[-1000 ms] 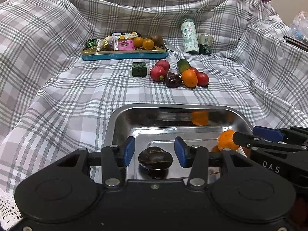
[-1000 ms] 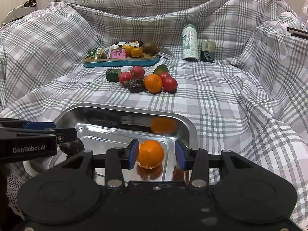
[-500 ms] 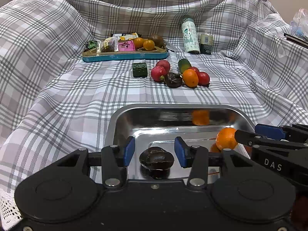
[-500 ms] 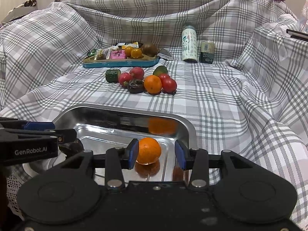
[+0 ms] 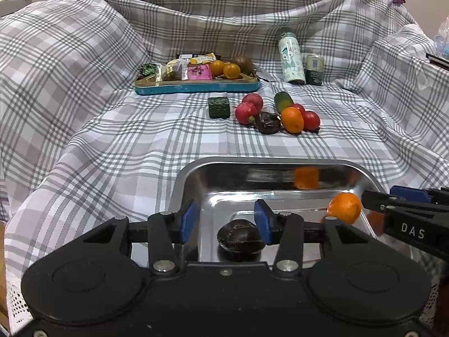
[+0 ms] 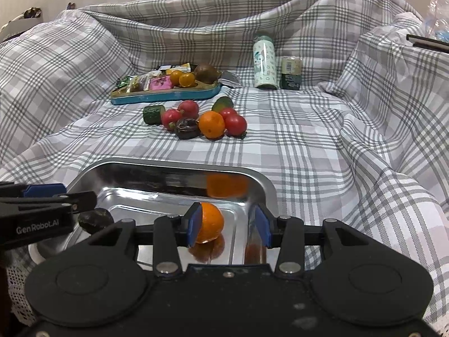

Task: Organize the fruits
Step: 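Lower the orange into the tray with the right gripper while the left drops the plum, then move the right gripper to the red tomato while the left reaches the radish, then grasp the red tomato with the right gripper while the left grasps the radish, then carry the tomato and radish into the steel tray and release both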

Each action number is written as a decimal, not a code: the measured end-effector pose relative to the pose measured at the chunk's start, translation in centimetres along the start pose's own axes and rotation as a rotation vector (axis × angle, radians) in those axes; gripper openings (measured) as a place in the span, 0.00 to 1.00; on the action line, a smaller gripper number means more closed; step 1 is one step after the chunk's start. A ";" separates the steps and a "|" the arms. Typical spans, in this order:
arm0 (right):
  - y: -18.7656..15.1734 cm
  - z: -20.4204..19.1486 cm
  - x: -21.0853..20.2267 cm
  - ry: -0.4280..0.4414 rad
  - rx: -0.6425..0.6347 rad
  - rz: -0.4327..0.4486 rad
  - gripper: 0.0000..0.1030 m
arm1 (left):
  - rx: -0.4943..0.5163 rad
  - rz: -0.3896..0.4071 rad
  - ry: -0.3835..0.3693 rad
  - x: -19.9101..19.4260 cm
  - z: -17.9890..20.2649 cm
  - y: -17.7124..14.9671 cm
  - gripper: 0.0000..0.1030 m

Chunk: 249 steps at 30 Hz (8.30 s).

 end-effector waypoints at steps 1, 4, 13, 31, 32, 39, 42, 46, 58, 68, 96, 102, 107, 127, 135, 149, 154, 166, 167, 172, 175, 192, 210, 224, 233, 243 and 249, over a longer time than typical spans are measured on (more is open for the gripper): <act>0.0 0.1 0.0 -0.005 0.006 -0.002 0.43 | -0.003 -0.001 0.006 0.0 -0.1 0.0 0.52; 0.1 0.3 0.3 -0.021 0.022 -0.013 0.43 | -0.008 -0.002 0.028 -0.1 -0.3 0.1 0.52; 1.1 1.0 0.8 -0.042 0.065 -0.075 0.43 | 0.006 -0.026 0.098 0.2 -0.3 1.3 0.52; 8.8 4.1 5.0 -0.052 0.025 -0.049 0.43 | -0.012 0.011 0.067 4.6 -0.9 8.7 0.52; 9.1 4.2 5.3 -0.051 0.022 -0.051 0.43 | -0.006 0.012 0.070 5.0 -0.8 9.0 0.52; 10.5 4.8 8.1 -0.054 -0.021 -0.051 0.43 | 0.018 0.006 0.053 8.0 0.2 10.7 0.52; 11.0 5.0 9.4 -0.045 -0.026 -0.056 0.43 | 0.020 -0.007 0.037 9.5 0.7 11.2 0.52; 11.5 5.1 11.0 -0.035 -0.035 -0.062 0.43 | 0.017 -0.021 0.021 11.3 1.2 11.8 0.52; 12.4 5.5 14.3 0.012 -0.008 -0.079 0.43 | -0.068 -0.031 -0.012 15.2 0.9 13.2 0.52; 12.4 5.8 15.0 0.075 0.046 -0.089 0.43 | -0.068 -0.032 -0.017 15.9 0.9 12.1 0.51; 12.6 6.1 16.1 0.098 0.117 -0.123 0.32 | 0.053 0.049 -0.136 13.6 3.5 11.0 0.50; 12.6 5.9 15.9 0.037 0.076 -0.098 0.32 | 0.069 -0.003 -0.120 14.9 4.3 10.8 0.49; 12.6 5.9 16.1 0.011 0.057 -0.105 0.32 | 0.019 -0.025 -0.139 15.5 3.9 11.1 0.50; 12.0 5.5 17.4 -0.053 0.007 -0.126 0.34 | -0.050 -0.051 -0.183 16.2 3.5 11.3 0.51; 12.1 5.5 17.1 -0.061 -0.001 -0.104 0.33 | -0.081 -0.065 -0.218 16.4 3.0 11.2 0.48; 12.1 5.5 16.7 -0.069 -0.003 -0.093 0.33 | -0.096 -0.078 -0.216 16.7 3.0 11.1 0.50; 12.1 5.4 16.9 -0.064 -0.009 -0.101 0.33 | -0.106 -0.087 -0.223 17.1 2.9 11.2 0.50; 12.2 5.3 16.5 -0.060 -0.001 -0.073 0.33 | -0.091 0.022 -0.230 14.8 2.4 11.4 0.43; 12.2 5.4 16.3 -0.060 0.004 -0.066 0.33 | -0.092 0.030 -0.228 14.5 2.3 11.4 0.43; 12.3 5.6 15.4 -0.060 0.021 -0.029 0.33 | -0.098 0.053 -0.198 12.4 1.3 11.4 0.43; 12.3 5.7 14.7 -0.057 0.030 -0.016 0.33 | -0.119 0.060 -0.198 10.3 0.2 10.7 0.43; 9.0 5.1 6.6 -0.054 0.101 0.049 0.33 | -0.111 0.034 -0.119 3.5 -2.9 4.9 0.43; 3.5 1.3 -0.2 0.018 0.060 0.045 0.33 | -0.020 0.017 -0.167 0.0 -1.2 1.2 0.43; 1.1 -1.0 -1.3 0.142 -0.003 -0.054 0.33 | 0.051 -0.029 -0.247 -1.4 0.5 -0.8 0.43; 0.1 -2.6 -1.6 0.221 -0.104 -0.103 0.34 | 0.051 -0.037 -0.247 -1.5 0.4 -0.9 0.43; 0.3 -2.4 -1.5 0.225 -0.097 -0.104 0.35 | 0.052 -0.026 -0.242 -1.6 0.6 -0.9 0.43; 0.3 -2.3 -1.6 0.221 -0.094 -0.099 0.35 | 0.042 -0.031 -0.238 -1.5 0.5 -0.8 0.43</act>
Point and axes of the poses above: each gripper's, at about its wrist camera, not at the fingertips, and x roughly the way its jaws point, z to its right, y to its top, the point moved 2 cm from there along x, roughly the way its jaws point, and after that the axes turned 11 degrees about y, right-handed, at the moved point
